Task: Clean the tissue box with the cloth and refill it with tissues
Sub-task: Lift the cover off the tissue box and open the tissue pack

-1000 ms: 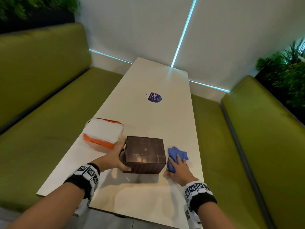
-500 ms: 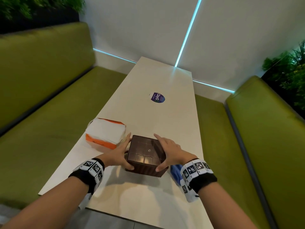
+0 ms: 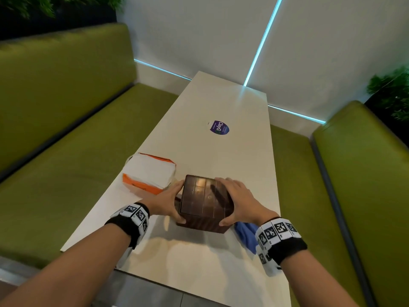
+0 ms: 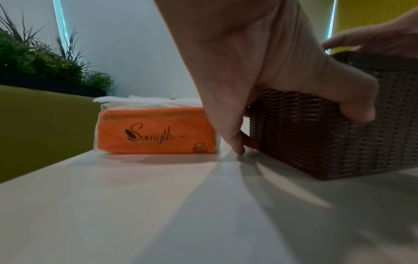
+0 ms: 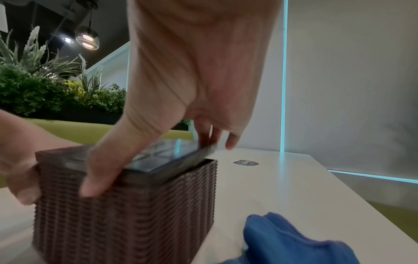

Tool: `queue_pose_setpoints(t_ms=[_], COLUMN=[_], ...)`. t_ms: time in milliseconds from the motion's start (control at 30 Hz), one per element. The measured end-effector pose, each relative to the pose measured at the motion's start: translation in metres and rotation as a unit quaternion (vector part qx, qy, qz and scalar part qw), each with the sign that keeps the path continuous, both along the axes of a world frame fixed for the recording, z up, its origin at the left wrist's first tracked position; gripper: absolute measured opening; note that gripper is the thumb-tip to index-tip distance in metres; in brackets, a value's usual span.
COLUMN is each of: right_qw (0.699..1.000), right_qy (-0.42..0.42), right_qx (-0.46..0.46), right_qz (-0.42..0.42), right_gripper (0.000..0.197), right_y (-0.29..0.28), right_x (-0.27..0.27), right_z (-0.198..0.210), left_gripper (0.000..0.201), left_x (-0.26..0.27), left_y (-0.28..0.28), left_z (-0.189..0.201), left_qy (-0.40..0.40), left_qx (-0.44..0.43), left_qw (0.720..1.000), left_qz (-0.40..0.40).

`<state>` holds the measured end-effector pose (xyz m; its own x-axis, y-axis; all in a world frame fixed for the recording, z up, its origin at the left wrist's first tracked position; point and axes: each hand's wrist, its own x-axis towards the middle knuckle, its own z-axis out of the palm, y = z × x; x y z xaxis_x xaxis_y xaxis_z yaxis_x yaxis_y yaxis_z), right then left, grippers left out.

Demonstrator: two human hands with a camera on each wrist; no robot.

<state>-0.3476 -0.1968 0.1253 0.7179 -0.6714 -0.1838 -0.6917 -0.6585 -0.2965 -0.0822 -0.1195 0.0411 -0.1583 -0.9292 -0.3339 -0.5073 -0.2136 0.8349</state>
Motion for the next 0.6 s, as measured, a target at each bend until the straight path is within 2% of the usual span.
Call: queue_pose_setpoints(t_ms=[67,233,433,600], right_qw=[0.999,0.998,0.995,0.991], right_qy=[-0.011,-0.041,-0.090,-0.131], right_qx=[-0.038,0.048,0.033,0.009], right_qz=[0.001,-0.013,-0.017,-0.035], right_gripper=[0.123,0.124,0.121,0.119], right_y=[-0.004,-0.004,-0.008,-0.005], right_x=[0.001,-0.001,0.001,0.000], right_z=[0.003,0.002,-0.003,0.000], left_gripper=[0.136,0.139,0.128,0.120], left_x=[-0.001,-0.004,-0.005,-0.007], left_y=[-0.001,-0.001,0.006,0.011], left_z=[0.005,0.010,0.008,0.006], left_qy=[0.004,0.038,0.100,0.078], left_qx=[-0.009,-0.010,-0.014,-0.034], left_qw=[1.000,0.999,0.994,0.993], left_qz=[0.004,0.006,0.048,0.082])
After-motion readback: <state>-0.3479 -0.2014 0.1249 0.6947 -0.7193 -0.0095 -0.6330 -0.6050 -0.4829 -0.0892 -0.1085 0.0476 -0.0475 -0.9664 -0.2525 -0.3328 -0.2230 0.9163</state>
